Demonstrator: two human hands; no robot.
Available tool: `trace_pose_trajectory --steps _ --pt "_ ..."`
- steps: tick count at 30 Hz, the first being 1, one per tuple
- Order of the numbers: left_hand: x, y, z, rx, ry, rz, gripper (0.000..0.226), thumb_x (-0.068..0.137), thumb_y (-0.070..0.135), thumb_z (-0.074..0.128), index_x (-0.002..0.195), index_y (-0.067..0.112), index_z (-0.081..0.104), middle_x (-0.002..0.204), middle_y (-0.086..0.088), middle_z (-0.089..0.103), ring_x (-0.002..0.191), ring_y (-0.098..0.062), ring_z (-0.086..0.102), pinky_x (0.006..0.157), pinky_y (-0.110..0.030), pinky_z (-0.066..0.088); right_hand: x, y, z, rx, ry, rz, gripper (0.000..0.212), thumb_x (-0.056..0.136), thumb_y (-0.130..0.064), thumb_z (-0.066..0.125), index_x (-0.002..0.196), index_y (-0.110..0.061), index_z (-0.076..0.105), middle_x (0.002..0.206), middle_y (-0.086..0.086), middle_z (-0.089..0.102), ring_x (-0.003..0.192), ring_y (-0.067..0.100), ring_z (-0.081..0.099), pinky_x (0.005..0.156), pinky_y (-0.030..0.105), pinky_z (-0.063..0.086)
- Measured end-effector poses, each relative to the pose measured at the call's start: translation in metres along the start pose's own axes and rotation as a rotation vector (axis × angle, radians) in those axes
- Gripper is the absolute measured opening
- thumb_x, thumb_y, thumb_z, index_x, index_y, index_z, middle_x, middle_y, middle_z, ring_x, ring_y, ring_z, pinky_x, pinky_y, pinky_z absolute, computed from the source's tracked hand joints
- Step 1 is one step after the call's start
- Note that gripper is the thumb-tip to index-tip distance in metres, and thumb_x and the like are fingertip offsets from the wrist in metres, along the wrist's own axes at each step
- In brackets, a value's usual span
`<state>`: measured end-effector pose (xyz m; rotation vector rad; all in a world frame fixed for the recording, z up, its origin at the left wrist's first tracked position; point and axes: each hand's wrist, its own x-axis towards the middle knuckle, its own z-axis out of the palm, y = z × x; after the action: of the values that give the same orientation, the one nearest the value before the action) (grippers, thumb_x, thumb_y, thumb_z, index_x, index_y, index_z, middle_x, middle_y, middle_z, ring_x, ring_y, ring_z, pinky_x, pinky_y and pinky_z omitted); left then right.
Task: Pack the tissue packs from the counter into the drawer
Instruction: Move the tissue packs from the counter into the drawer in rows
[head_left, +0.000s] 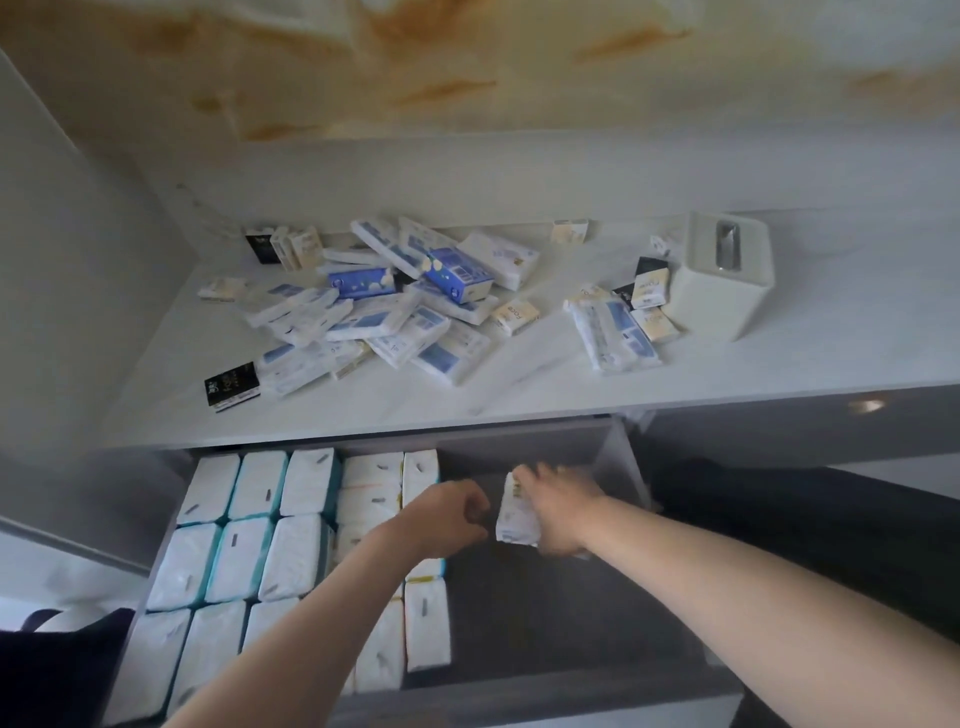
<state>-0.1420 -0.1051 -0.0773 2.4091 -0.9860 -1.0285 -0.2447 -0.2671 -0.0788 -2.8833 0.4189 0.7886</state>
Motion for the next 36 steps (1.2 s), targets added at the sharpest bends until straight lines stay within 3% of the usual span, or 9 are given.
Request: trace_pose_trajectory --steps 4,8,14,17,24,28,31,34,36 --pt "0.023 0.011 0.013 -0.024 0.033 0.045 0.038 0.080 0.018 0.067 0.117 0.023 0.059 0.103 0.007 0.063 0.089 -0.010 0.058 0.076 -0.018 0.042 0.022 0.004 0.026 -0.258 -0.032 -0.122 0.089 0.072 -0.028 0.080 0.145 -0.024 0.029 0.136 0.008 0.049 0.123 0.032 0.051 0.098 0.046 0.043" --pt "0.049 0.014 0.032 -0.018 0.018 0.020 0.046 0.084 0.015 0.058 0.129 0.020 0.052 0.126 -0.003 0.054 0.115 -0.021 0.055 0.095 -0.024 0.042 0.041 0.009 0.043 -0.320 -0.041 -0.165 0.093 0.072 -0.023 0.080 0.147 -0.026 0.026 0.144 0.004 0.043 0.126 0.030 0.049 0.099 0.045 0.045" --pt "0.125 -0.040 0.089 -0.055 -0.111 -0.118 0.062 0.074 0.052 0.049 0.127 0.020 0.053 0.128 -0.006 0.060 0.115 -0.022 0.060 0.097 -0.035 0.051 0.058 0.034 0.053 -0.262 -0.046 -0.077 0.070 0.090 -0.013 0.061 0.150 -0.019 0.025 0.150 0.013 0.035 0.134 0.036 0.040 0.101 0.048 0.041" --pt "0.081 0.009 0.051 -0.092 -0.110 -0.034 0.057 0.079 0.048 0.061 0.130 0.022 0.054 0.126 0.004 0.060 0.116 -0.016 0.059 0.098 -0.030 0.047 0.058 0.047 0.050 -0.107 -0.097 -0.086 0.060 0.100 -0.010 0.045 0.154 -0.024 0.024 0.160 0.012 0.016 0.145 0.037 0.022 0.110 0.050 0.034" --pt "0.089 0.017 0.053 -0.257 -0.067 -0.025 0.052 0.081 0.020 0.063 0.133 0.022 0.057 0.127 -0.004 0.064 0.117 -0.020 0.060 0.100 -0.031 0.047 0.045 0.064 0.022 -0.140 0.129 -0.028 0.048 0.092 -0.016 0.053 0.139 -0.017 0.046 0.131 0.011 0.044 0.123 0.031 0.045 0.094 0.042 0.042" --pt "0.094 0.024 0.054 -0.325 -0.022 -0.062 0.053 0.079 0.022 0.063 0.132 0.024 0.056 0.123 -0.001 0.066 0.107 -0.015 0.063 0.094 -0.029 0.050 0.035 0.057 0.018 -0.171 0.326 0.081 0.031 0.073 -0.005 0.072 0.102 -0.005 0.062 0.093 0.016 0.060 0.073 0.034 0.065 0.049 0.037 0.047" --pt "0.097 0.031 0.054 -0.368 0.009 -0.084 0.045 0.085 0.017 0.060 0.130 0.018 0.056 0.119 -0.001 0.064 0.108 -0.018 0.061 0.090 -0.027 0.048 0.036 0.057 0.027 -0.073 0.282 0.056 0.028 0.083 0.002 0.057 0.111 -0.003 0.056 0.105 0.016 0.056 0.084 0.035 0.065 0.051 0.039 0.039" --pt "0.099 0.039 0.051 -0.341 0.039 -0.050 0.034 0.089 0.017 0.054 0.121 0.015 0.064 0.116 -0.004 0.067 0.110 -0.022 0.062 0.091 -0.029 0.047 0.038 0.060 0.039 -0.163 0.344 -0.036 0.037 0.050 0.002 0.080 0.080 -0.007 0.062 0.080 0.012 0.056 0.061 0.028 0.059 0.042 0.034 0.040" --pt "0.102 0.040 0.053 -0.357 0.024 -0.052 0.032 0.088 0.018 0.054 0.119 0.017 0.064 0.115 -0.004 0.069 0.105 -0.020 0.063 0.089 -0.030 0.049 0.038 0.063 0.042 -0.148 0.392 -0.061 0.037 0.059 0.001 0.075 0.094 -0.008 0.064 0.091 0.012 0.057 0.078 0.030 0.060 0.062 0.039 0.050"
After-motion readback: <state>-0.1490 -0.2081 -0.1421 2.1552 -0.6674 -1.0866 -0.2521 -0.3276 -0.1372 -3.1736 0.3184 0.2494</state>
